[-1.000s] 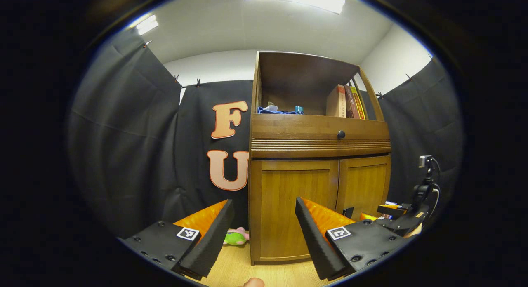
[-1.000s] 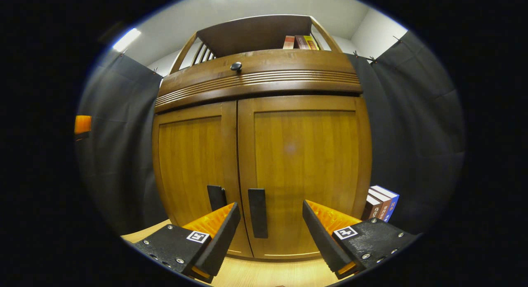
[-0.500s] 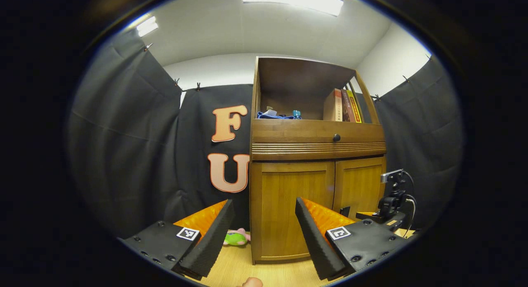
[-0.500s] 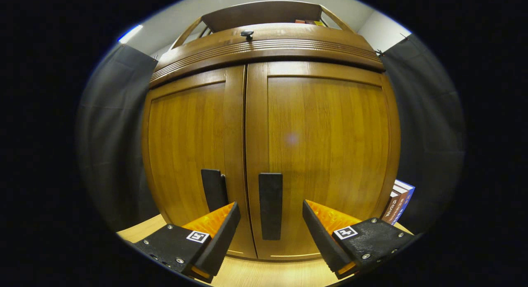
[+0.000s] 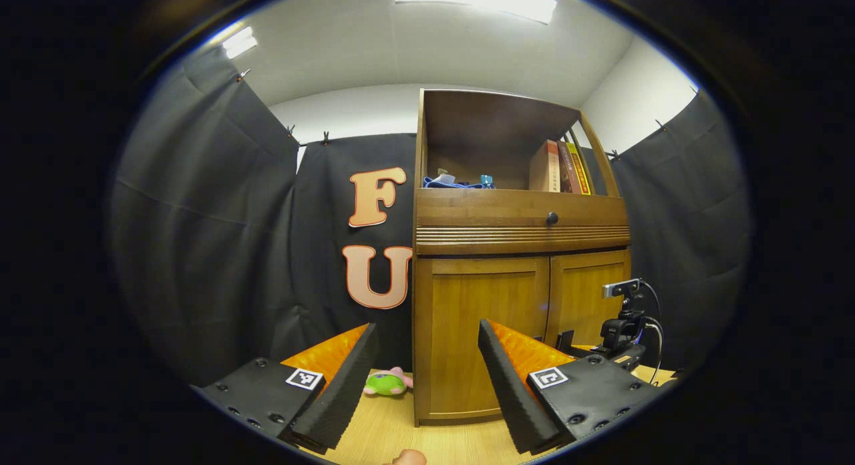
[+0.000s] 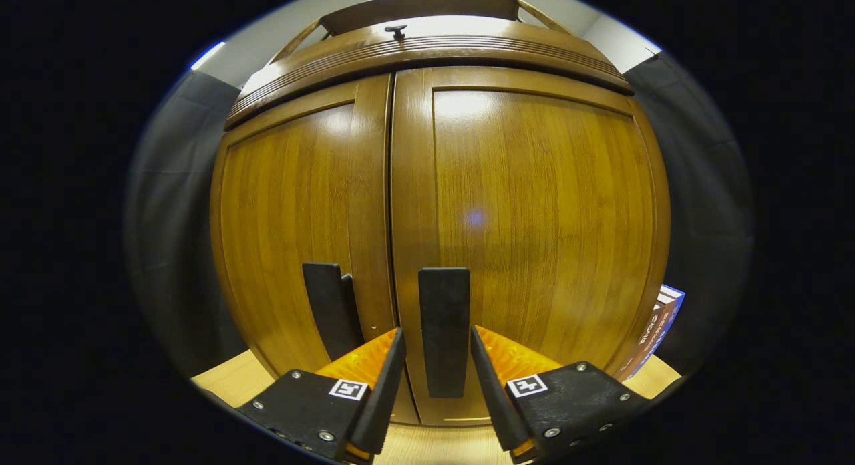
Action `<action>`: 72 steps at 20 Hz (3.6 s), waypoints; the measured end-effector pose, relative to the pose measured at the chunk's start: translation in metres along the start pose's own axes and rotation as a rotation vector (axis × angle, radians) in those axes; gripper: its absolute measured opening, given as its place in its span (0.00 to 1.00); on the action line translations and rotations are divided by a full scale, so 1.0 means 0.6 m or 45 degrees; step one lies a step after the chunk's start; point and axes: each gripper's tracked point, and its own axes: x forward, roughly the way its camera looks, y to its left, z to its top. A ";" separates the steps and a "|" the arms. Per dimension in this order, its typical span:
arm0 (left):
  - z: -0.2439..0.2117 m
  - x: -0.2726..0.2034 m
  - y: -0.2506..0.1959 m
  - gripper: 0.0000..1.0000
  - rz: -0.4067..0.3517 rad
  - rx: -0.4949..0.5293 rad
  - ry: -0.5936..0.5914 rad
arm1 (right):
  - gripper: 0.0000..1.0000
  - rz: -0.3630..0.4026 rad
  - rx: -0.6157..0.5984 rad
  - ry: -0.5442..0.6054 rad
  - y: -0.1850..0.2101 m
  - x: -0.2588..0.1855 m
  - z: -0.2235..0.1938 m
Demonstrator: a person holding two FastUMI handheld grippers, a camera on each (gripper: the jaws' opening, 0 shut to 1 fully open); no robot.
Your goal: Open the right door of the double-door shoe cabinet with the right hand, and open the left door with the left hand.
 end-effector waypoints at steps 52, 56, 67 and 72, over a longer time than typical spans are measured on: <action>-0.001 -0.028 -0.062 0.96 -0.070 0.014 0.004 | 0.27 0.089 -0.010 -0.022 -0.156 -0.303 -0.008; -0.002 -0.034 -0.085 0.95 -0.103 0.022 0.008 | 0.22 0.039 -0.016 -0.030 -0.182 -0.326 -0.007; -0.016 -0.025 -0.125 0.95 -0.144 0.003 0.035 | 0.09 -0.113 -0.042 -0.042 -0.270 -0.377 0.000; -0.022 -0.024 -0.134 0.98 -0.147 0.004 0.043 | 0.05 -0.159 -0.034 -0.041 -0.306 -0.389 0.001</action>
